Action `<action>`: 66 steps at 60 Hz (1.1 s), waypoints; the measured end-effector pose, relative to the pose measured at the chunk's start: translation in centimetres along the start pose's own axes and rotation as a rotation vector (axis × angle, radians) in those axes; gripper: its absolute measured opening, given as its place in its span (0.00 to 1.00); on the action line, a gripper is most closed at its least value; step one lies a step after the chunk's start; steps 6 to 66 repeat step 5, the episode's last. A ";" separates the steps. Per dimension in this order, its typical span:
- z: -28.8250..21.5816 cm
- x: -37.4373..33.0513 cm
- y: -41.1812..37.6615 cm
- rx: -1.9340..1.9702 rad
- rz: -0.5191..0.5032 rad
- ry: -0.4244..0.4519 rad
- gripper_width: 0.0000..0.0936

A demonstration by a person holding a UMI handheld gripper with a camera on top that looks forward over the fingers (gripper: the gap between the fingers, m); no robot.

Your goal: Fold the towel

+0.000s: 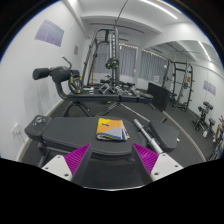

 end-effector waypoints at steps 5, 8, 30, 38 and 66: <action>0.1 -0.7 -0.6 0.003 -0.018 0.005 0.91; 0.1 -0.7 -0.6 0.003 -0.018 0.005 0.91; 0.1 -0.7 -0.6 0.003 -0.018 0.005 0.91; 0.1 -0.7 -0.6 0.003 -0.018 0.005 0.91; 0.1 -0.7 -0.6 0.003 -0.018 0.005 0.91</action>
Point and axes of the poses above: the point between the fingertips, and its own axes, seen from behind it with the camera up: y to the right, z down, x forward, the way the camera looks, the point moved 4 cm from there along -x, backward, against the way the camera looks, and after that the axes turned 8 degrees about z, right-handed, at the moved point
